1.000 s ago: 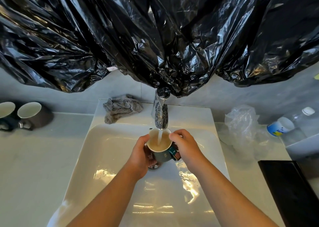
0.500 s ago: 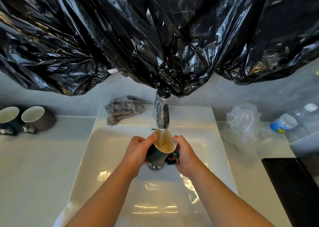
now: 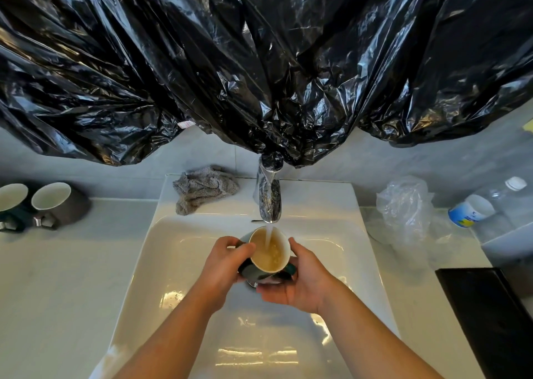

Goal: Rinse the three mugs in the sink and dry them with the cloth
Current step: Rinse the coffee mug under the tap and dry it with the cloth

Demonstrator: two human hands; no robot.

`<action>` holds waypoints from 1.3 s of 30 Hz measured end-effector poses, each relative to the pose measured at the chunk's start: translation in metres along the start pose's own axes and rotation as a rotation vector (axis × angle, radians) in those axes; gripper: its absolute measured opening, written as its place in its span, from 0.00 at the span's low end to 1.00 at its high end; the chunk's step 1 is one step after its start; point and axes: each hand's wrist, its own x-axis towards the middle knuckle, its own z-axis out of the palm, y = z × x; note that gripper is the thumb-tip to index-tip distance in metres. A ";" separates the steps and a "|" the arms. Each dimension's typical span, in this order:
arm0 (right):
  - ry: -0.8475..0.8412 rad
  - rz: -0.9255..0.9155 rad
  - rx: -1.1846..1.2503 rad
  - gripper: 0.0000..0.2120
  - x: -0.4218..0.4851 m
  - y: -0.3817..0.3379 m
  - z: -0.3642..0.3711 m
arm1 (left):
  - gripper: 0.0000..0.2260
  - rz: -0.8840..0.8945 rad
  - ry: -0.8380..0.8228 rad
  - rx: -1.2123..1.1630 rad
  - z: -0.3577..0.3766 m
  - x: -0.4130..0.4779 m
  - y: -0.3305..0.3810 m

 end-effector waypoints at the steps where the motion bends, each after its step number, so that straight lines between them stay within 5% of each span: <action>1: -0.005 -0.003 -0.022 0.30 0.001 -0.001 0.001 | 0.23 0.003 -0.022 -0.011 -0.001 -0.001 -0.004; 5: 0.071 -0.090 -0.091 0.26 0.001 -0.005 0.003 | 0.28 0.005 -0.142 -0.058 -0.005 0.000 -0.016; 14: 0.087 -0.292 -0.197 0.12 0.001 -0.007 -0.007 | 0.13 -0.137 -0.205 0.000 0.002 0.009 -0.002; 18: 0.048 -0.334 -0.267 0.15 0.002 -0.007 -0.007 | 0.16 -0.100 -0.170 -0.004 0.000 0.011 -0.011; 21: 0.023 -0.262 -0.266 0.25 0.006 -0.006 -0.010 | 0.18 -0.045 -0.170 -0.016 -0.003 0.009 -0.017; 26: 0.071 -0.049 -0.251 0.24 0.008 -0.010 -0.020 | 0.28 0.024 -0.213 0.006 -0.004 0.009 -0.024; 34: 0.106 -0.382 -0.385 0.14 0.007 -0.007 -0.003 | 0.22 0.089 -0.226 -0.083 0.003 0.010 -0.019; 39: 0.107 -0.571 -0.496 0.18 -0.001 -0.002 0.004 | 0.21 0.130 -0.187 -0.127 0.008 0.013 -0.017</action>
